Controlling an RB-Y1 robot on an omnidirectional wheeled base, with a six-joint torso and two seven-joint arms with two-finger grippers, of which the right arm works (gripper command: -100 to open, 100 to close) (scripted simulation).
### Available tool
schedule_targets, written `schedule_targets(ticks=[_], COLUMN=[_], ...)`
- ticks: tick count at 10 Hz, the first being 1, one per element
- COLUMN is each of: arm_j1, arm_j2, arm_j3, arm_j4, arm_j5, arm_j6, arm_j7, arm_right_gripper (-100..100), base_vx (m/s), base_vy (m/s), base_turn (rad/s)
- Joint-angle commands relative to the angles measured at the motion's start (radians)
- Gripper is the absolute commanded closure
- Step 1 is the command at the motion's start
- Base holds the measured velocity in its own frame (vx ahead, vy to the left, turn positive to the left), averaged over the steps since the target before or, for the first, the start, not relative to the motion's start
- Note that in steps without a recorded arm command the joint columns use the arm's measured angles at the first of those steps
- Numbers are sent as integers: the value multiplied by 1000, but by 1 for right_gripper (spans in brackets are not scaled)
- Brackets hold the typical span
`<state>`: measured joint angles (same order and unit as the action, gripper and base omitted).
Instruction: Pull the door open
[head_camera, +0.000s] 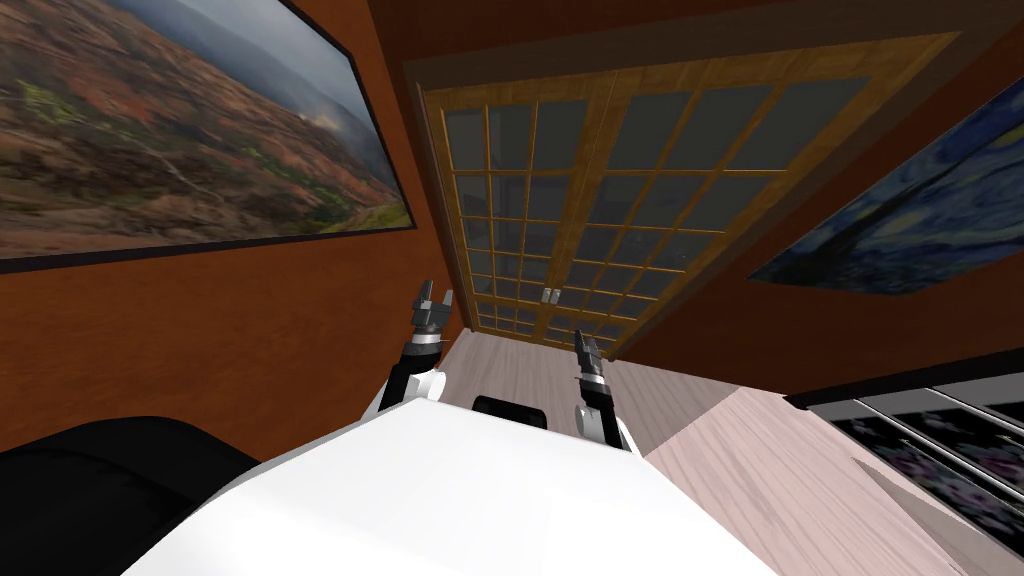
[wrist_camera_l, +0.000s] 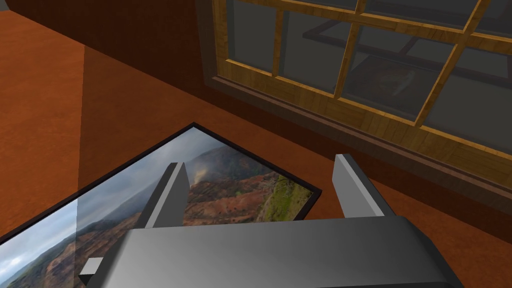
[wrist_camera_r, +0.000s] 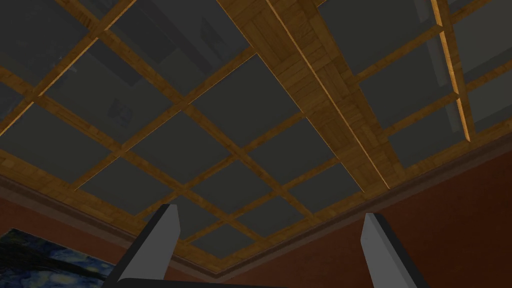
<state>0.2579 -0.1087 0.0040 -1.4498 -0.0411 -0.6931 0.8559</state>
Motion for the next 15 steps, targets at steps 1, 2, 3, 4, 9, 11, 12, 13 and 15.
schedule_targets(ticks=[1, 2, 3, 4, 9, 11, 12, 13, 15], arm_j1=[-12, -19, -26, -32, -65, -78, -85, -91, -103], arm_j2=[-5, -6, -7, -8, -12, -14, -14, -15, -16], arm_j3=[1, 2, 3, 4, 9, 11, 12, 13, 15], arm_j4=[40, 62, 84, 106, 214, 255, 276, 296, 334], arm_j5=[-9, -13, -18, -22, -44, -52, -56, -60, -68], arm_j6=[-8, -11, -14, -18, -34, -40, -43, -46, -52], arm_j7=[42, 68, 92, 117, 239, 285, 309, 332, 374], arm_right_gripper=[-100, -100, -100, -100, -100, -100, -100, -100, -100], base_vx=[105, 111, 99, 99, 98, 99, 109, 101, 95], base_vy=[-6, -13, 7, 1, -7, -1, 3, -3, -17], base_turn=[22, 25, 24, 14, 22, 21, 19, 22, 21])
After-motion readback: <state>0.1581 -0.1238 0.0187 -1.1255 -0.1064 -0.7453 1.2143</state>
